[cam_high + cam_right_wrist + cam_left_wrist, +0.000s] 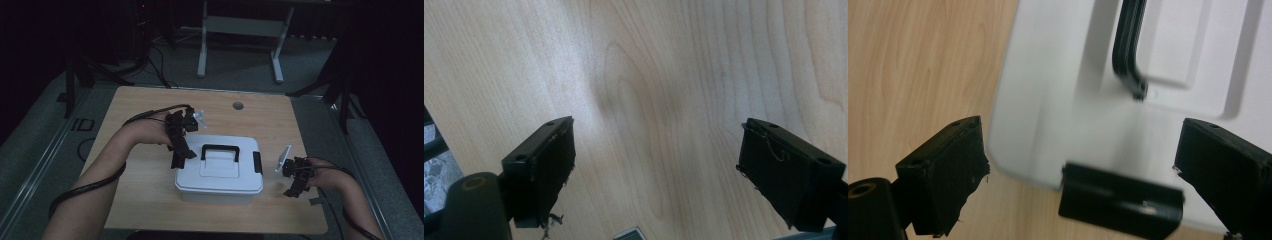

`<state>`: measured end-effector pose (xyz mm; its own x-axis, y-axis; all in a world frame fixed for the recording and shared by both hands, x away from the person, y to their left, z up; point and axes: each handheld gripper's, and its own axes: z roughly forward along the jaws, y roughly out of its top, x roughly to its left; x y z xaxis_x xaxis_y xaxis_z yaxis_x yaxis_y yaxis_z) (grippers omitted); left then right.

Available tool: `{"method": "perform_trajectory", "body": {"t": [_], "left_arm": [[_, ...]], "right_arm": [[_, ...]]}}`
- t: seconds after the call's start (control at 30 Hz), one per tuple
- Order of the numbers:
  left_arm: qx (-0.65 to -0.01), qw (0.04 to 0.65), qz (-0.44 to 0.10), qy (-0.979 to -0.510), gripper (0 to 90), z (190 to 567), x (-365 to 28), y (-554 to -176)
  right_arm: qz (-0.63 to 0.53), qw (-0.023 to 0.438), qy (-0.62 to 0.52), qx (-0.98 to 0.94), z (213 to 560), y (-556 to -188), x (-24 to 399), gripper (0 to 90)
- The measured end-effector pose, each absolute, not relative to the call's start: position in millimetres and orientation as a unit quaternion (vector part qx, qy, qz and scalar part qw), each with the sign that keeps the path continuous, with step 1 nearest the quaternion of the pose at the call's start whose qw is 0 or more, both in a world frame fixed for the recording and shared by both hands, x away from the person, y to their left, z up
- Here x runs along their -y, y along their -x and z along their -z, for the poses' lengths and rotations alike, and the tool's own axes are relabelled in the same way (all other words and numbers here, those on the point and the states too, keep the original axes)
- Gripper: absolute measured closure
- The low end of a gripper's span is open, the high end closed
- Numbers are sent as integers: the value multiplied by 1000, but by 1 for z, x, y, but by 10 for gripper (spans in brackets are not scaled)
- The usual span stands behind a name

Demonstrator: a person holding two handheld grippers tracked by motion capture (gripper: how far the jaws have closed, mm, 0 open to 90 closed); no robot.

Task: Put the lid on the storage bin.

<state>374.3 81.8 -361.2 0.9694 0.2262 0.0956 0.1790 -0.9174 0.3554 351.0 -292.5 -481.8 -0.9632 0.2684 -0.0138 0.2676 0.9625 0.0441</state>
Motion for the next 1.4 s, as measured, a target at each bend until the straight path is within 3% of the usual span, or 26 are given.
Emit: {"method": "perform_trajectory", "body": {"t": [1.4], "left_arm": [[-215, 210, -35, -953, 82, 433, -223, -346]], "right_arm": [[-24, 20, -143, -989, 482, -356, 289, 146]]}}
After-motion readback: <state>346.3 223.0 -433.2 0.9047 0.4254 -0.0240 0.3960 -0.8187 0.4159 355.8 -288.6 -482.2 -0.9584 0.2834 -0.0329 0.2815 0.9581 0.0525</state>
